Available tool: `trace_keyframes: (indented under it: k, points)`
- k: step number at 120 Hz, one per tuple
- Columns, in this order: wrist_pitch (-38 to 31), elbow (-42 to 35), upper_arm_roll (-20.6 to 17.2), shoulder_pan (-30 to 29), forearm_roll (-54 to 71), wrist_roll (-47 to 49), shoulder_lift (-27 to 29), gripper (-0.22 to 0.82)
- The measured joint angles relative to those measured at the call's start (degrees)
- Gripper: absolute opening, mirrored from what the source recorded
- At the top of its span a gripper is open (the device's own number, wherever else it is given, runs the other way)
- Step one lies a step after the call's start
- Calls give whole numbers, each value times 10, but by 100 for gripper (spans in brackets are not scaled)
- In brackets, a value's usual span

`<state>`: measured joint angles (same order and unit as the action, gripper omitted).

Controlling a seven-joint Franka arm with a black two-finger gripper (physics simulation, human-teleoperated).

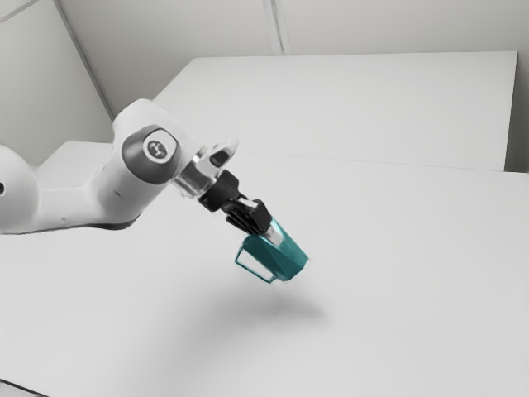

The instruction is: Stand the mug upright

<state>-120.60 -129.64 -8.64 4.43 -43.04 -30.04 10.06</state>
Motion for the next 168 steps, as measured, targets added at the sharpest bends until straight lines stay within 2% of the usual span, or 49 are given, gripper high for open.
trace_keyframes:
  k: [27, 50, 83, 119, 124, 147, 168]
  points:
    - [47, 72, 29, -2, 274, 86, 2, -18]
    - [54, 77, 38, 1, 407, 158, -16, -18]
    - [8, 67, 48, -20, 455, 234, -91, -18]
    - [-16, 60, 49, -18, 459, 286, -142, -17]
    - [-17, 60, 49, -14, 460, 291, -143, -12]
    - [-20, 60, 49, -14, 457, 309, -142, 28]
    - [-15, 61, 48, -17, 452, 319, -102, 46]
